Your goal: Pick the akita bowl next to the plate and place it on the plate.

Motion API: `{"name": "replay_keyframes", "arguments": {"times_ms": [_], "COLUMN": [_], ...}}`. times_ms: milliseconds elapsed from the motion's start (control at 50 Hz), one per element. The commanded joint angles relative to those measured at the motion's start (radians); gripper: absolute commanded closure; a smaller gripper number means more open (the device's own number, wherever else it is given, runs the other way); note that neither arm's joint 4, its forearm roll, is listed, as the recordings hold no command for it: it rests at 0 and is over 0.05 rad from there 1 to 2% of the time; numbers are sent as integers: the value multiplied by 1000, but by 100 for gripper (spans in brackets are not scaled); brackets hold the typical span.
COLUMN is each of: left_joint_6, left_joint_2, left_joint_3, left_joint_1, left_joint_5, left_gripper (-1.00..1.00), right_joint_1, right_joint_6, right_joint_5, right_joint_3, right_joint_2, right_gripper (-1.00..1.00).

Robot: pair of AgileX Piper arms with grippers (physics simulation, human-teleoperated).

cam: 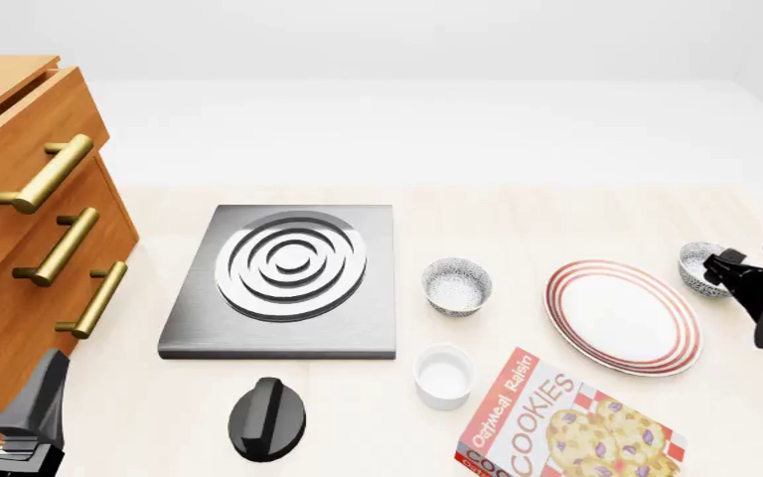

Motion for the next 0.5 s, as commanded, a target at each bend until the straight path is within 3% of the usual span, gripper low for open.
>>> {"name": "replay_keyframes", "arguments": {"times_ms": [20,500], "left_joint_6": [0,0], "left_joint_2": [0,0], "left_joint_3": [0,0], "left_joint_1": [0,0], "left_joint_5": [0,0], "left_gripper": [-100,-100], "right_joint_1": [0,-5], "right_joint_6": [13,29], "right_joint_5": [7,15], "right_joint_3": [-15,-30], "right_joint_2": [24,55], "right_gripper": [-100,-100]}}
